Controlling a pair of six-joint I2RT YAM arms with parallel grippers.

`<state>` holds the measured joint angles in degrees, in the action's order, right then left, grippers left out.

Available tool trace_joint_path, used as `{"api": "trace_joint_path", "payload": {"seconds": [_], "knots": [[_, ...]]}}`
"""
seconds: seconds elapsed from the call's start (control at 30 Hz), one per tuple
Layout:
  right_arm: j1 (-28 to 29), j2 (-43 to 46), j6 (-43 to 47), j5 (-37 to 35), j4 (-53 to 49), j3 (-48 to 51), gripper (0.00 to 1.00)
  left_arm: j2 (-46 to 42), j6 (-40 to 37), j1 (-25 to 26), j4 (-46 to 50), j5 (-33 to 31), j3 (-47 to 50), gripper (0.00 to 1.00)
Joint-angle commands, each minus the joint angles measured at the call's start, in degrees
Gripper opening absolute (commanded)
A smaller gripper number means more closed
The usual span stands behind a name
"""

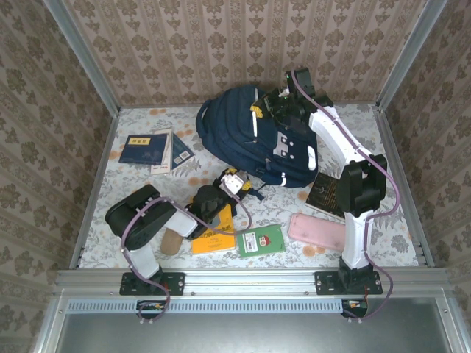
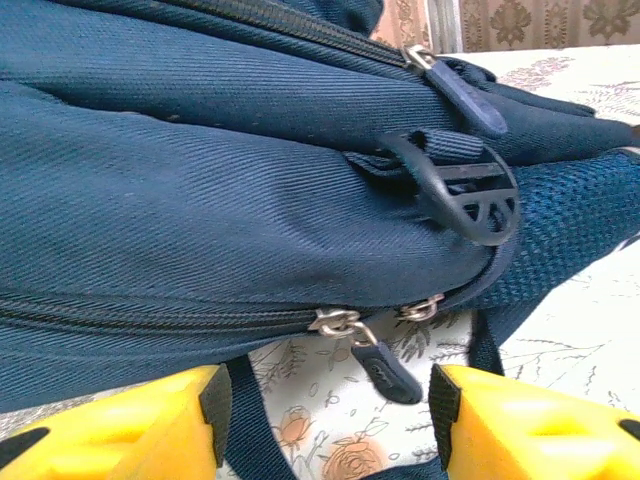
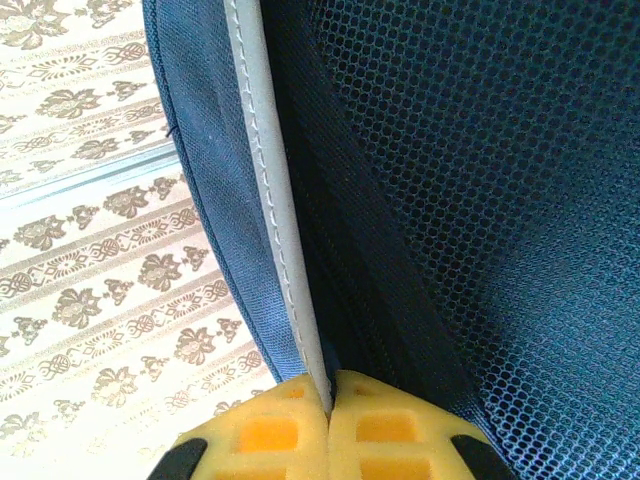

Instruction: Pack the student bag

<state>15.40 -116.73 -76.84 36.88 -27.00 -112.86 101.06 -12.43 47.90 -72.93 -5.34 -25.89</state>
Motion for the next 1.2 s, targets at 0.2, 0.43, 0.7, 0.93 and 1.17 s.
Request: {"api": "trace_joint_path", "payload": {"seconds": [0.2, 0.43, 0.7, 0.93, 1.17], "knots": [[0.05, 4.65, -4.68, 2.4, 5.71, -0.37, 0.0, 2.37, 2.75, 0.01, -2.18, 3.68, -1.75, 0.46], [0.14, 4.91, -4.99, 2.84, 5.21, -0.61, 0.0, 4.18, 2.77, -0.31, -1.96, 4.74, -3.84, 0.37], [0.07, 5.93, -4.72, 3.0, 4.62, -0.56, 0.0, 6.21, 4.13, -2.55, -1.94, 3.06, -6.22, 0.41], [0.21, 6.34, -4.47, 3.48, 4.47, -0.36, 0.0, 7.16, 4.14, -2.77, -1.81, 3.74, -7.41, 0.37], [0.03, 5.94, -3.35, 3.24, 4.1, 0.85, 0.0, 5.8, 4.38, -2.68, -1.79, 4.08, -6.07, 0.11]]}}
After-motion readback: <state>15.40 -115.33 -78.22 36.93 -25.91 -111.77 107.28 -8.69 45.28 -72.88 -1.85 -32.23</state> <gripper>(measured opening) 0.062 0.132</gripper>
